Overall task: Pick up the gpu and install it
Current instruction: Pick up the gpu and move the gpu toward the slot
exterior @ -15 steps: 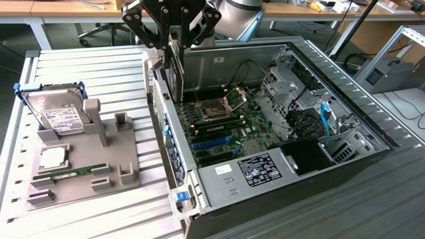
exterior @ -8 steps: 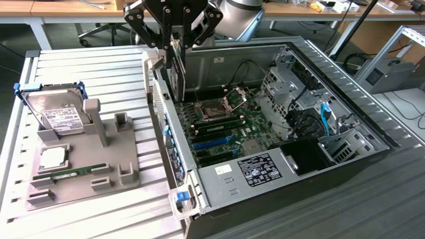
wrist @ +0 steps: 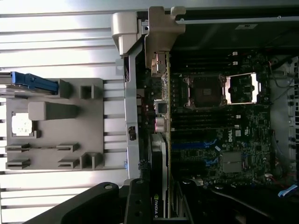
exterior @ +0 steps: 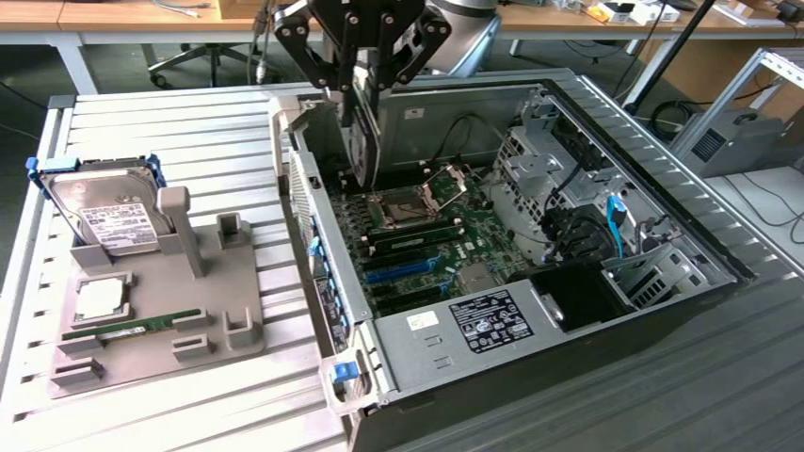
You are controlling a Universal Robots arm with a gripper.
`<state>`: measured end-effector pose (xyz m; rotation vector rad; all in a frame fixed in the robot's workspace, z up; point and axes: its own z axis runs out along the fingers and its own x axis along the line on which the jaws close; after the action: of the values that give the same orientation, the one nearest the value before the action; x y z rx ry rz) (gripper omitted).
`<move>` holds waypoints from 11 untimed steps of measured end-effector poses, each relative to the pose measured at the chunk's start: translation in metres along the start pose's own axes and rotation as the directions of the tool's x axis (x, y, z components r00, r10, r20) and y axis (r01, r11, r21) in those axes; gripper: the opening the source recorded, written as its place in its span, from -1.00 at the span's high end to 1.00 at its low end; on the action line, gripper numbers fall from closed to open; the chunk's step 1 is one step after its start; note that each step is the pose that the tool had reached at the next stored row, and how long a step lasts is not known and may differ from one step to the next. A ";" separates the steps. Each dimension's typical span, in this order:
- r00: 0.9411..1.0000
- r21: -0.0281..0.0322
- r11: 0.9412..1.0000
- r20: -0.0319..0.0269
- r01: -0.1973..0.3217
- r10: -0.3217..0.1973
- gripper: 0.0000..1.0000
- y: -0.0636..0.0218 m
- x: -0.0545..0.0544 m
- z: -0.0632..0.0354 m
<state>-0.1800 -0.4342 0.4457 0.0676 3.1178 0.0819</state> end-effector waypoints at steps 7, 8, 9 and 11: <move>1.000 0.000 1.000 -0.007 0.000 0.000 0.47 0.0012 -0.026 0.0007; 1.000 0.000 1.000 -0.007 0.000 0.000 0.47 0.0013 -0.029 0.0007; 1.000 0.000 1.000 -0.008 0.000 0.000 0.47 0.0014 -0.031 0.0008; 1.000 0.000 1.000 -0.009 0.000 0.000 0.47 0.0017 -0.036 0.0009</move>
<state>-0.1441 -0.4340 0.4457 0.0681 3.1266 0.0819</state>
